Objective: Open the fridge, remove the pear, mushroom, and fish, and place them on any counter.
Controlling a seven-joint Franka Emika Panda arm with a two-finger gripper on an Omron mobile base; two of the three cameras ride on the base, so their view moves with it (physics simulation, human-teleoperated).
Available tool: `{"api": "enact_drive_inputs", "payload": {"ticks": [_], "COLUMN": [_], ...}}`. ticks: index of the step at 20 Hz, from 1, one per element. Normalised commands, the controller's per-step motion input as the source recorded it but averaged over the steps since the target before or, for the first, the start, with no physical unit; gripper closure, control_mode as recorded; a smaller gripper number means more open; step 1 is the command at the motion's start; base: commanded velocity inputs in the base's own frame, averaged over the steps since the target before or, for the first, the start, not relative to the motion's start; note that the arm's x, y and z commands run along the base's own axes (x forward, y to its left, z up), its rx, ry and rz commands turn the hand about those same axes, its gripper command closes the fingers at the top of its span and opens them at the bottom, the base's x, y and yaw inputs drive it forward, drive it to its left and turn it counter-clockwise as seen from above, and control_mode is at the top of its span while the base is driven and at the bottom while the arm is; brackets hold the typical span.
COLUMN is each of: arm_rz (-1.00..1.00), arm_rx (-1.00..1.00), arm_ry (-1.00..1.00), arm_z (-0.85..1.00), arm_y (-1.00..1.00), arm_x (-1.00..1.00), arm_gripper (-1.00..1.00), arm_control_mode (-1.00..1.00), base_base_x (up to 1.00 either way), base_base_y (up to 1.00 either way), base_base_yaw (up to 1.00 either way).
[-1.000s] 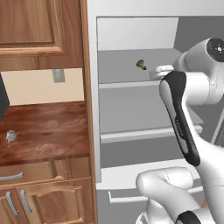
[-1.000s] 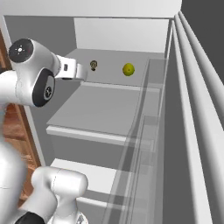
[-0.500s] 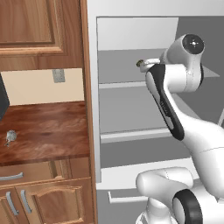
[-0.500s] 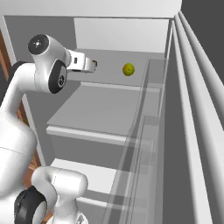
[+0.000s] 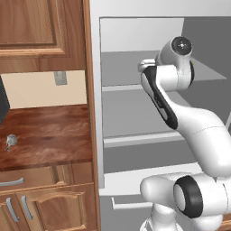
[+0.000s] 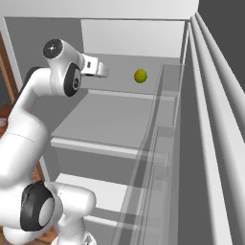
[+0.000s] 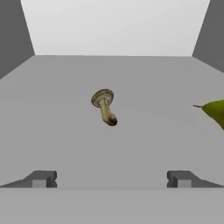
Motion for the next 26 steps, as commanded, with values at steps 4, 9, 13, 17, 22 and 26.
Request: {"api": "enact_drive_inputs", "payload": {"ticks": [4,9,13,17,22,26], "arm_rz": [0.0,0.0,0.0,0.0,0.0,0.0], "arm_rx": [0.02,0.04,0.04,0.05,0.04,0.05], "arm_ry": [0.0,0.0,0.0,0.0,0.0,0.0], "arm_z": [0.0,-0.01,-0.03,-0.06,-0.13,-0.16], "arm_y": [0.0,0.0,0.0,0.0,0.0,0.0], "arm_x": [0.41,0.38,0.35,0.33,0.31,0.23], "arm_gripper": [-1.0,-1.0,-1.0,-1.0,-1.0,-1.0], "arm_control_mode": [-1.0,-1.0,-1.0,-1.0,-1.0,-1.0], "base_base_x": [0.0,0.0,0.0,0.0,0.0,0.0], "base_base_y": [0.0,0.0,0.0,0.0,0.0,0.0], "base_base_yaw": [0.0,0.0,0.0,0.0,0.0,0.0]}}
